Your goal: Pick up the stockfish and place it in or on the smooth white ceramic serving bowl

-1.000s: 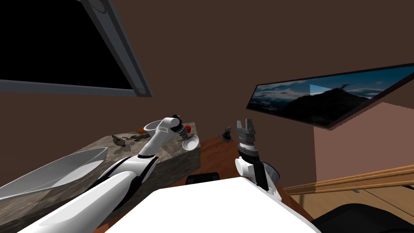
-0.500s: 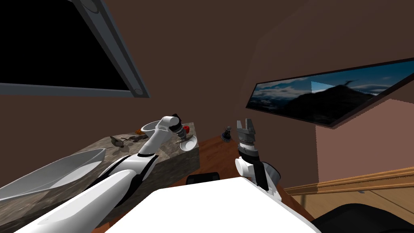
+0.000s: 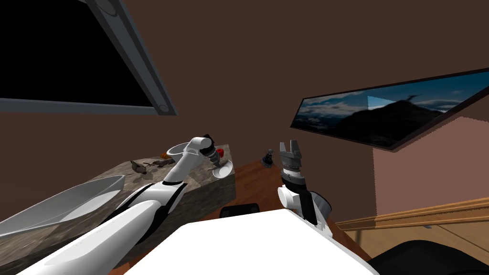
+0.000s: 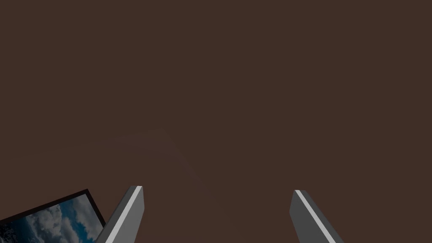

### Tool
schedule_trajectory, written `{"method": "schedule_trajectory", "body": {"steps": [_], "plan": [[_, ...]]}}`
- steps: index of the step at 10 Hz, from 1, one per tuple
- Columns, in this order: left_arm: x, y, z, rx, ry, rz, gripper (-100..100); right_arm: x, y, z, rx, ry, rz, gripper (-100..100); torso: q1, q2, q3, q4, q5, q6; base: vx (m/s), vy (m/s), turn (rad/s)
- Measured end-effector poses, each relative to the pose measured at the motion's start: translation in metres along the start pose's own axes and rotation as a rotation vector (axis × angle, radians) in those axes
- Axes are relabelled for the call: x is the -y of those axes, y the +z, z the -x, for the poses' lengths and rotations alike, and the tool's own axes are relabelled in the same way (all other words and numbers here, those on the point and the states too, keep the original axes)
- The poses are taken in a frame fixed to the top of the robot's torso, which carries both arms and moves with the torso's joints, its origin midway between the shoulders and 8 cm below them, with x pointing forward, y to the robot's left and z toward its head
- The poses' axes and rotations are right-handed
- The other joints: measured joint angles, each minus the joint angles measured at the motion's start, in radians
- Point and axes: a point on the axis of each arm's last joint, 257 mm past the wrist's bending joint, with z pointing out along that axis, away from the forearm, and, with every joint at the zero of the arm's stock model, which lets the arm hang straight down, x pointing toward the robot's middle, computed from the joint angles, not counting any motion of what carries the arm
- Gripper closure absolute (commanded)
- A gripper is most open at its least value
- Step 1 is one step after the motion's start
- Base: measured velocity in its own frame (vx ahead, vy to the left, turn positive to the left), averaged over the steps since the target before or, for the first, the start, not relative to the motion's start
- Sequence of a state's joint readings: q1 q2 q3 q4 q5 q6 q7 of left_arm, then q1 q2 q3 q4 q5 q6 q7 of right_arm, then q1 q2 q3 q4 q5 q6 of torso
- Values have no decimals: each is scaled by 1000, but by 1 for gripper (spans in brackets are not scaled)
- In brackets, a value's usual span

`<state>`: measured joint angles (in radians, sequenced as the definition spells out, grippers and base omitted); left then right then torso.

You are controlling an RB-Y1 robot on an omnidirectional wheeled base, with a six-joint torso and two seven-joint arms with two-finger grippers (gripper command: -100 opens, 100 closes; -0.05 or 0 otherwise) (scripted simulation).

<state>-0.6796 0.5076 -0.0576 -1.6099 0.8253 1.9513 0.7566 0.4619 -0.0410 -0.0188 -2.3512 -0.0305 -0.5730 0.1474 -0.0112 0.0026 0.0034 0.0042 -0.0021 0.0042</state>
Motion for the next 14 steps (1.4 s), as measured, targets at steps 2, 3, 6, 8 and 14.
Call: {"method": "schedule_trajectory", "body": {"steps": [2, 3, 6, 8, 14], "plan": [[0, 0, 0, 0, 0, 0, -100, 0, 0, 0, 0, 0, 0, 0, 0, 0, 0, 0, 0, 0, 18, -17, 181], [-3, 3, -14, -23, 34, 3, -100, 0, 0, 0, 0, 0, 0, 0, -2, -2, -1, 0, 0, -1, 43, -59, 432], [10, -2, -34, -43, 91, 2, -100, 0, 0, 0, 0, 0, 0, 0, -1, -1, -1, 0, 0, 0, 5, -15, -11], [9, 1, -47, -56, 110, 24, -100, 0, 0, 0, 0, 0, 0, 0, -1, -2, -1, 0, 0, -1, 34, -44, 414], [20, 2, -88, -91, 215, 51, -100, 0, 0, 0, 0, 0, 0, 0, -3, -2, -1, 0, -1, 0, 13, -29, 130]]}}
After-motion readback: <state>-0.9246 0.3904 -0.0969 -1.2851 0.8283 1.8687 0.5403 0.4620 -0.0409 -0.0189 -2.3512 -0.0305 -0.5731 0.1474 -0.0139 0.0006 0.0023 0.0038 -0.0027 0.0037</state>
